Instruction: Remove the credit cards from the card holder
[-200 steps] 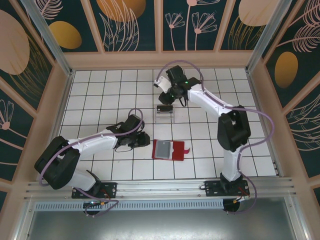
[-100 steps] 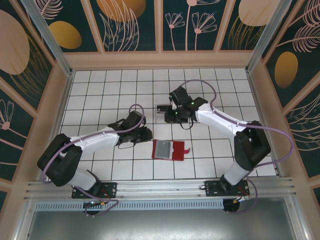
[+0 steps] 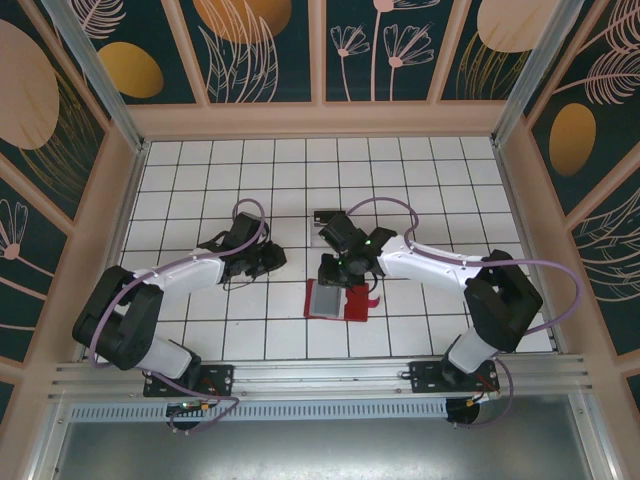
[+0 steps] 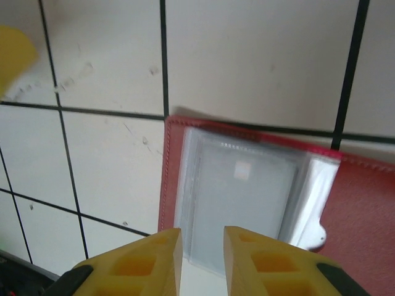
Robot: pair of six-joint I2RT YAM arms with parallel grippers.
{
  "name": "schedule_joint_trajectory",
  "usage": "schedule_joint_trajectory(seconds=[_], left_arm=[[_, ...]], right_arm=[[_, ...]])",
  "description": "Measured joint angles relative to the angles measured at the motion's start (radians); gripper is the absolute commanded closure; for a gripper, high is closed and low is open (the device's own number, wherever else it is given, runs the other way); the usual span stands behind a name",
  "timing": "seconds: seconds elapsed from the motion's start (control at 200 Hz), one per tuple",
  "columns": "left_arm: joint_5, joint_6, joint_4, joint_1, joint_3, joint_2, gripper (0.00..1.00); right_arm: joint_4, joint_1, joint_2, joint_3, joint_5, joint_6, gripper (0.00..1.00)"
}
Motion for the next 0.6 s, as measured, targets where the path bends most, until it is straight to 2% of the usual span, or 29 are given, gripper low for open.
schedule_joint_trajectory(seconds=[0.33, 0.595], left_arm=[[0.016, 0.0, 0.008, 0.031, -0.051, -0.045, 0.73], [0.027, 0.0, 0.008, 0.031, -0.062, -0.049, 0.74]], right_arm=[[0.117, 0.031, 0.084, -0.017, -0.087, 0.029, 0.73], [0.134, 0.048, 0.13, -0.017, -0.114, 0.029, 0.72]])
